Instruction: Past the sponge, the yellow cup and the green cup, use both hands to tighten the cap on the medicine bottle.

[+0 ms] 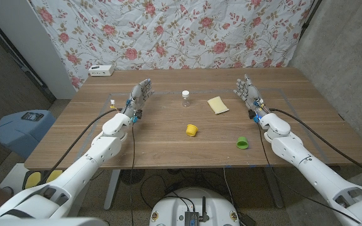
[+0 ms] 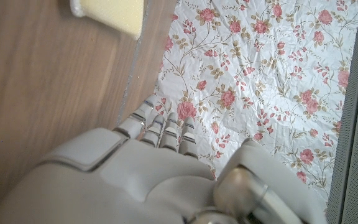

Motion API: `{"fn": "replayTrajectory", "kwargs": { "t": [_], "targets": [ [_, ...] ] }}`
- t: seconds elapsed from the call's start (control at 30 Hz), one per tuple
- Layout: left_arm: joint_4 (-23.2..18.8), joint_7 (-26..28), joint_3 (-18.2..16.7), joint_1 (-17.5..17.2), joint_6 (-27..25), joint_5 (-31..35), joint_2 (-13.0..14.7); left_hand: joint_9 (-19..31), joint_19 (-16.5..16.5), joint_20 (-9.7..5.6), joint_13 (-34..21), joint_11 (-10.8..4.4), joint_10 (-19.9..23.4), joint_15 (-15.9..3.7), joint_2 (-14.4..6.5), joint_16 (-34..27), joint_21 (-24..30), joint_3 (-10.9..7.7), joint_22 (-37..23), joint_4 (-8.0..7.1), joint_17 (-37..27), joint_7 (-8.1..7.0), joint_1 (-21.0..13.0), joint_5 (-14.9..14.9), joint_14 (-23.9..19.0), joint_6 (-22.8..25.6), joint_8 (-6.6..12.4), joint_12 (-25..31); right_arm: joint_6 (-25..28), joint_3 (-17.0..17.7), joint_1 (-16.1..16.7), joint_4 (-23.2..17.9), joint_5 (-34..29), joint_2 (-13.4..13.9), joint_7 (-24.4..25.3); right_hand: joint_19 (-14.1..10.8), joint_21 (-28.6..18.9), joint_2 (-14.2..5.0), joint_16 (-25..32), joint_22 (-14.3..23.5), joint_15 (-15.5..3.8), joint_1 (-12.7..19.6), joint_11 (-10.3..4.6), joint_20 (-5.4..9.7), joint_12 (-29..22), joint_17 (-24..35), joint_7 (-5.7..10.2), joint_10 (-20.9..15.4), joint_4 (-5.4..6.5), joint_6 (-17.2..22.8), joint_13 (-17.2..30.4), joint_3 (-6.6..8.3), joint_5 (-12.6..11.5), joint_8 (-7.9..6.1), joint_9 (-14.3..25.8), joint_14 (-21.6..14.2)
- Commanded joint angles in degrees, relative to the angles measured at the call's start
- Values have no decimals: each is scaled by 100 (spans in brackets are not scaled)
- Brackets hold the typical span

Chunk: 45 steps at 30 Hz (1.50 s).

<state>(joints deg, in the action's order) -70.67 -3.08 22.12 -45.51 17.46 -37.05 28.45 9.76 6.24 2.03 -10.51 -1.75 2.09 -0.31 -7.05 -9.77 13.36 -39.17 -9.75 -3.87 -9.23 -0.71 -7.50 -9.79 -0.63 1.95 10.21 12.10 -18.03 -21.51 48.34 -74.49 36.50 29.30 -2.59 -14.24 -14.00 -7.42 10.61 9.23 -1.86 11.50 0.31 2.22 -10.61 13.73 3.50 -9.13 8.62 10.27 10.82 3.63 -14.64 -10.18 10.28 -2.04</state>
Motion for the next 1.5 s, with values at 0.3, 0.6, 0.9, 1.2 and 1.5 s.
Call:
{"fn": "replayTrajectory", "kwargs": {
  "t": [0.3,0.6,0.9,1.2,1.5],
  "targets": [
    [183,-266,121,226,282,413,107,20,29,-18,-7,-32,82,-18,-59,-27,-10,-21,-6,81,-14,-53,-94,-17,-41,66,35,22,-82,-125,39,-148,-333,27,204,-59,4,0,34,25,-88,33,-21,252,-34,-13,41,-28,15,1,6,2,-53,-32,16,-39],
    [-211,15,151,67,139,638,287,18,15,-29,-5,-57,96,-47,-15,-23,-43,-3,-5,150,-12,-84,-124,-9,-41,79,33,14,-71,-140,90,-238,-462,53,372,-66,29,-1,37,25,-93,30,-8,253,-40,-37,36,-40,1,13,3,5,-65,-42,15,-43],
    [-602,163,221,-18,-66,854,462,15,-6,-40,0,-102,100,-86,115,-17,-100,52,1,302,-14,-155,-184,1,-28,71,19,-7,-212,-143,68,-85,-472,5,317,-75,59,-7,42,25,-110,32,7,260,-45,-65,36,-49,-17,24,1,14,-79,-51,13,-53],
    [-1099,331,255,-160,-378,997,649,13,-37,62,5,-132,106,-139,161,-10,-171,52,7,528,-18,-335,-345,-10,23,75,21,-29,-421,-156,-42,248,-441,-105,159,-90,79,-12,48,25,-108,33,6,266,-52,-86,27,-67,-30,35,-1,22,-90,-57,12,-69],
    [-1120,336,322,-75,-373,1160,655,13,-29,48,7,-212,114,-180,330,-21,-214,71,9,835,-22,-519,-548,-3,31,21,15,-43,-539,-156,-114,438,-446,-175,126,-106,102,-15,55,25,-115,32,1,264,-55,-109,31,-77,-42,43,-3,29,-100,-62,11,-88]
  ]
}}
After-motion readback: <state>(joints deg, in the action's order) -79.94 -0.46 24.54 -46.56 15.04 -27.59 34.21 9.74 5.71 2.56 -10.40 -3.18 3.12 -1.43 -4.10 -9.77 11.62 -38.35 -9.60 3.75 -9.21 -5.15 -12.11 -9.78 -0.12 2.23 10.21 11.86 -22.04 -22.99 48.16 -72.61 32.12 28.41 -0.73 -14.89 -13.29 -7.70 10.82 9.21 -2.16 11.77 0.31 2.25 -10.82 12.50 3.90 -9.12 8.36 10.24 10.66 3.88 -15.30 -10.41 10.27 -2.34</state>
